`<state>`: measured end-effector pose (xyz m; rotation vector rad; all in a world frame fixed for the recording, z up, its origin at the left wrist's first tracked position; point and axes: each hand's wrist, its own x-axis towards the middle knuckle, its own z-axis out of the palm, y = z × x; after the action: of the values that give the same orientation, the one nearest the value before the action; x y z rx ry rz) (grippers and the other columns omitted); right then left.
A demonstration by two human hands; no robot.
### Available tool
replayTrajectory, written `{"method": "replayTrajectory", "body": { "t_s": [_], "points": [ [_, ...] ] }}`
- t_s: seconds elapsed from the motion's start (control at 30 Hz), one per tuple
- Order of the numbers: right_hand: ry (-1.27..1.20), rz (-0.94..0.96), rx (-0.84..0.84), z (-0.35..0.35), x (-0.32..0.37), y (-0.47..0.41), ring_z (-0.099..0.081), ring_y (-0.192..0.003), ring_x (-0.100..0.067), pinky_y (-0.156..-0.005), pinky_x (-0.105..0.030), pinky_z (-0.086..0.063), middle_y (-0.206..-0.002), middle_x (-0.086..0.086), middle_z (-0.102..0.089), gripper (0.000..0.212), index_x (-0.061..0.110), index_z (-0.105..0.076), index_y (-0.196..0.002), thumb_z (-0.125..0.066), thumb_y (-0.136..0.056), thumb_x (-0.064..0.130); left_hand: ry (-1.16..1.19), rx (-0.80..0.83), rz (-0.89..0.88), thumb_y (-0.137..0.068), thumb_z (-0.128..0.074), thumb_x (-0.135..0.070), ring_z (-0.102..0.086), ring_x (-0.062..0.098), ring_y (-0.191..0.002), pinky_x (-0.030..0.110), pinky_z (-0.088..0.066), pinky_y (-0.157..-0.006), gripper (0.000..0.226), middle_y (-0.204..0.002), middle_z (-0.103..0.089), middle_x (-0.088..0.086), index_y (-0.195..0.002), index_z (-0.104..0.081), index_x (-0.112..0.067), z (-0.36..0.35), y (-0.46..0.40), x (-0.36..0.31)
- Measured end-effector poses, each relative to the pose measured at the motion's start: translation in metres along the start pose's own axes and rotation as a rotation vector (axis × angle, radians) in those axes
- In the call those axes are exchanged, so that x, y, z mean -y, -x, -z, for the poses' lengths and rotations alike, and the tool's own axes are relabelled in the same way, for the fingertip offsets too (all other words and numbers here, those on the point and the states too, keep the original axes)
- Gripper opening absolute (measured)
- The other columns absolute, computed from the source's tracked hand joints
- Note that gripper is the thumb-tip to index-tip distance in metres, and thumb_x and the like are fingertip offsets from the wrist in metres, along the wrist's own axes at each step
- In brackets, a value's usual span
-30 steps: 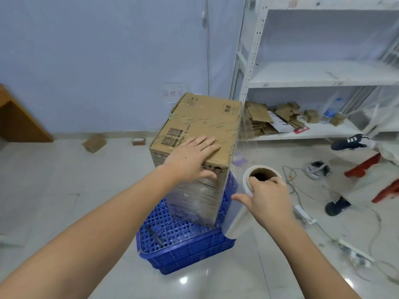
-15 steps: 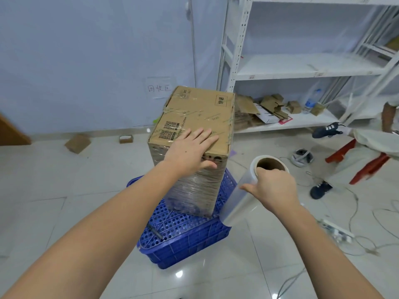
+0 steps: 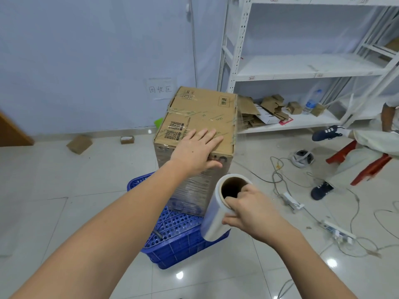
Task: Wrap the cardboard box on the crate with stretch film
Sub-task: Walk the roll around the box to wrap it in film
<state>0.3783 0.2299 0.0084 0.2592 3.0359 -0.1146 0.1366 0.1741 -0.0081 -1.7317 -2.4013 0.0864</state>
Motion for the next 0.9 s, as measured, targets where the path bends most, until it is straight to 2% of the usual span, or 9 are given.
{"method": "replayTrajectory", "body": {
  "t_s": [0.13,0.23,0.3,0.4,0.5,0.57,0.7,0.8,0.9],
  "points": [
    [0.031,-0.020,-0.023,0.008,0.013,-0.002,-0.049,-0.098,-0.022,-0.088,-0.030,-0.036,-0.092,0.000,-0.064,0.029,0.024,-0.051,-0.094,-0.055,-0.091,0.053,0.029,-0.023,0.019,-0.088,-0.029,-0.087,-0.012,0.021,-0.158,0.046,-0.012,-0.128,0.094,-0.172,-0.012,-0.003,-0.163,-0.011,-0.033,-0.002,0.008,0.009],
    [0.061,-0.078,-0.090,0.003,0.028,0.000,-0.053,-0.085,-0.021,-0.093,-0.033,-0.039,-0.089,0.000,-0.064,0.029,0.023,-0.041,-0.092,-0.056,-0.092,0.047,0.029,-0.022,0.026,-0.088,-0.029,-0.087,-0.013,0.021,-0.158,0.045,-0.012,-0.128,0.094,-0.172,-0.013,-0.003,-0.163,-0.011,-0.033,0.000,0.006,0.007],
    [0.051,-0.166,-0.184,-0.002,0.036,0.000,-0.046,-0.068,-0.019,-0.085,-0.033,-0.042,-0.074,0.004,-0.056,0.041,0.023,-0.037,-0.087,-0.057,-0.088,0.059,0.034,-0.025,0.029,-0.088,-0.030,-0.087,-0.014,0.021,-0.158,0.046,-0.012,-0.128,0.095,-0.172,-0.013,-0.003,-0.163,-0.012,-0.033,-0.001,0.006,0.007],
    [0.043,-0.328,-0.228,-0.010,0.043,-0.006,-0.041,-0.054,-0.017,-0.077,-0.033,-0.039,-0.060,0.009,-0.048,0.057,0.021,-0.041,-0.090,-0.036,-0.086,0.078,0.060,-0.036,0.026,-0.087,-0.032,-0.087,-0.015,0.021,-0.158,0.045,-0.012,-0.128,0.095,-0.172,-0.014,-0.003,-0.163,-0.014,-0.033,-0.002,0.010,0.010],
    [0.056,-0.429,-0.320,-0.016,0.050,-0.015,-0.038,-0.040,-0.016,-0.065,-0.033,-0.041,-0.047,0.009,-0.045,0.071,0.017,-0.046,-0.090,-0.020,-0.084,0.083,0.103,-0.028,0.027,-0.087,-0.039,-0.085,-0.014,0.020,-0.158,0.046,-0.012,-0.128,0.095,-0.172,-0.014,-0.004,-0.163,-0.015,-0.034,0.001,0.013,0.013],
    [0.083,-0.478,-0.328,-0.019,0.053,-0.018,-0.035,-0.037,-0.015,-0.062,-0.034,-0.041,-0.043,0.010,-0.039,0.067,0.019,-0.043,-0.083,-0.022,-0.084,0.083,0.154,-0.022,0.026,-0.085,-0.044,-0.084,-0.013,0.020,-0.158,0.048,-0.011,-0.128,0.096,-0.171,-0.015,-0.004,-0.162,-0.017,-0.034,0.002,0.013,0.015],
    [0.062,-0.553,-0.268,-0.016,0.061,-0.023,-0.045,-0.058,-0.015,-0.072,-0.033,-0.039,-0.055,0.009,-0.046,0.051,0.025,-0.039,-0.081,-0.038,-0.089,0.075,0.348,0.041,-0.057,-0.085,-0.066,-0.068,-0.016,0.025,-0.157,0.049,-0.008,-0.128,0.096,-0.170,-0.022,0.000,-0.161,-0.021,-0.032,0.015,0.010,0.023],
    [-0.058,-0.695,-0.230,-0.010,0.073,-0.026,-0.046,-0.077,-0.021,-0.066,-0.032,-0.029,-0.072,0.006,-0.050,0.039,0.025,-0.039,-0.087,-0.048,-0.092,0.062,0.542,0.174,-0.147,-0.086,-0.078,-0.050,-0.017,0.029,-0.157,0.046,-0.016,-0.127,0.095,-0.169,-0.023,0.003,-0.161,-0.023,-0.033,0.031,0.006,0.054],
    [-0.040,-0.798,-0.247,-0.010,0.087,-0.031,-0.053,-0.087,-0.024,-0.068,-0.031,-0.031,-0.081,0.002,-0.059,0.029,0.024,-0.041,-0.097,-0.050,-0.096,0.052,0.342,0.224,-0.401,-0.089,-0.073,-0.054,-0.012,0.023,-0.158,0.041,-0.014,-0.126,0.091,-0.171,-0.016,-0.001,-0.162,-0.023,-0.033,0.028,-0.002,0.101]
  ]
}}
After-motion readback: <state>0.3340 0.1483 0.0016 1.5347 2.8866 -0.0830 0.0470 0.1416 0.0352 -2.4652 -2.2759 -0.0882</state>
